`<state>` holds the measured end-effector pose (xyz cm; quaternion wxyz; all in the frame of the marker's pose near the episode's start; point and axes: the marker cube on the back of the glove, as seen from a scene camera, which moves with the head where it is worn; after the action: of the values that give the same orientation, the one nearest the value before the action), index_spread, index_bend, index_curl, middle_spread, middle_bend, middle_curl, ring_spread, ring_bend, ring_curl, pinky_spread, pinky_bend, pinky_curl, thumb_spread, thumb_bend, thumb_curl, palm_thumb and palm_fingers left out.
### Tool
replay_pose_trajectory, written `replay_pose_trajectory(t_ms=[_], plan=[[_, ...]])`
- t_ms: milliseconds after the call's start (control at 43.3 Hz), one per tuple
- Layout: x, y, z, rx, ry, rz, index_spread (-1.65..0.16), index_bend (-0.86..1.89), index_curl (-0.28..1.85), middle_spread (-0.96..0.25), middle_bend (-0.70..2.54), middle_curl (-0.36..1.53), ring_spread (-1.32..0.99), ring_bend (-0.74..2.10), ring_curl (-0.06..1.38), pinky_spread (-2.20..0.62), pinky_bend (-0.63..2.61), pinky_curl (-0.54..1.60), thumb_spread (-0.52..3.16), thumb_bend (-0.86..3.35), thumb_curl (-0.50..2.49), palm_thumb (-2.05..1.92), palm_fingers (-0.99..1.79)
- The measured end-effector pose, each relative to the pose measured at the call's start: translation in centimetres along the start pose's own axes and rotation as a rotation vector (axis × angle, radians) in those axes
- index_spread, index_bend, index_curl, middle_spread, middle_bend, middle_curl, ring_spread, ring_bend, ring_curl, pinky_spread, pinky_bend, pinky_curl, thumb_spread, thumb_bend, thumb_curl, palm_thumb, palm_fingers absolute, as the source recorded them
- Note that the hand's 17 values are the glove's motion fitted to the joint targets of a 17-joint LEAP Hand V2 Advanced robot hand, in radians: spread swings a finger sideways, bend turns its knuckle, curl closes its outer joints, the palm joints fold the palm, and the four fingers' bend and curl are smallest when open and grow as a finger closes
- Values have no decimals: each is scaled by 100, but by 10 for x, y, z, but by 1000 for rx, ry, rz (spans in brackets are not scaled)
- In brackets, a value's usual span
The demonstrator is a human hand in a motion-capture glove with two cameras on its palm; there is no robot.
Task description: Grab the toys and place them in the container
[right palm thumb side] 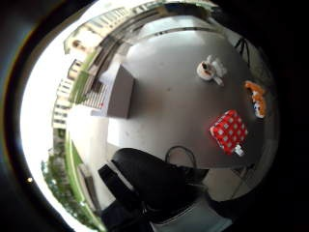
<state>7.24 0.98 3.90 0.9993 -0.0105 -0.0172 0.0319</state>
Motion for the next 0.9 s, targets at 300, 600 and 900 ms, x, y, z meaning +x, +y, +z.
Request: replay_pose_trajectory(t_ms=[300,600,900], plan=[[65,25,84,-91,-11,70,-23,19,32,-6,24,28,-20,18,14,1,49,28,87,-12,10,-16,-1],[86,35,170,-209,-53,98,-25,7,28,-7,23,32,-19,20,17,4,61,32,88,-9,13,-12,-9],[86,41,212,-261,-63,109,-30,7,19,-5,15,32,-10,24,22,7,97,42,97,0,19,3,-7]])
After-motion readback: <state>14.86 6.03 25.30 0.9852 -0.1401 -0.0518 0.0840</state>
